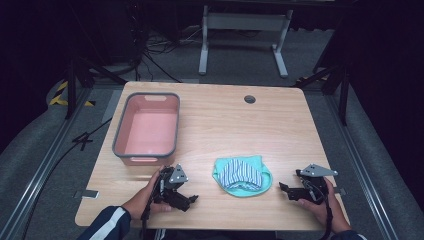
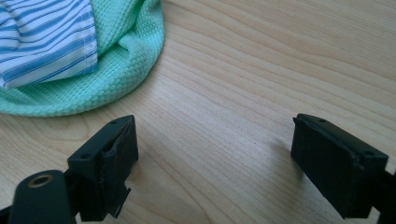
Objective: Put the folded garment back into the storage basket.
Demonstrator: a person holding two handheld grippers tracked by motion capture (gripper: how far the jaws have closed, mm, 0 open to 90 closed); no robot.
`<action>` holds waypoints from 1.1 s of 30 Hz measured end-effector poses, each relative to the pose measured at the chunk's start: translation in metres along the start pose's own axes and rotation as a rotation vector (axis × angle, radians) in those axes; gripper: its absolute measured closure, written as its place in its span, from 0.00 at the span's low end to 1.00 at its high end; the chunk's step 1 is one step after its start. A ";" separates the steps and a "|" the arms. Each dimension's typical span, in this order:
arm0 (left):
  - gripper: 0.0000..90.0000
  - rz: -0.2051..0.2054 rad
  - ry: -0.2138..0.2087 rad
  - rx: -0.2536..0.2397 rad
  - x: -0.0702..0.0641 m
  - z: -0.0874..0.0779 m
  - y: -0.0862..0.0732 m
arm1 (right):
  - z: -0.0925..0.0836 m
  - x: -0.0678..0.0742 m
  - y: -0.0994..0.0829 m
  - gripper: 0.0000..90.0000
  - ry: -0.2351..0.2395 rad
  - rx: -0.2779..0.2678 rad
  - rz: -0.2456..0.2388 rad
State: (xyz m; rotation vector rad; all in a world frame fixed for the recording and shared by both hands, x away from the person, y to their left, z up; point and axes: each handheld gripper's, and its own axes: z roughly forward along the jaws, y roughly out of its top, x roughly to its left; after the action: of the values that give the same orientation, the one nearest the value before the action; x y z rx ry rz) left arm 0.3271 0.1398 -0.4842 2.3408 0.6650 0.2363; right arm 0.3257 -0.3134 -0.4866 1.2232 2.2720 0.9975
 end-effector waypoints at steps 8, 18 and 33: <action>0.00 0.018 -0.021 0.000 0.002 0.000 0.000 | 0.000 0.000 0.000 0.17 -0.003 -0.001 0.002; 0.01 0.022 -0.022 0.008 0.002 0.000 0.001 | 0.000 0.000 0.000 0.17 -0.004 0.000 0.004; 0.26 0.029 -0.022 0.027 0.003 -0.006 0.008 | -0.004 0.002 0.006 0.24 0.013 0.064 -0.009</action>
State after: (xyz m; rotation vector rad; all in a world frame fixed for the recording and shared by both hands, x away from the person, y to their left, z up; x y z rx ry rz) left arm 0.3311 0.1395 -0.4745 2.3771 0.6278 0.2158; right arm 0.3250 -0.3111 -0.4796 1.2349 2.3336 0.9387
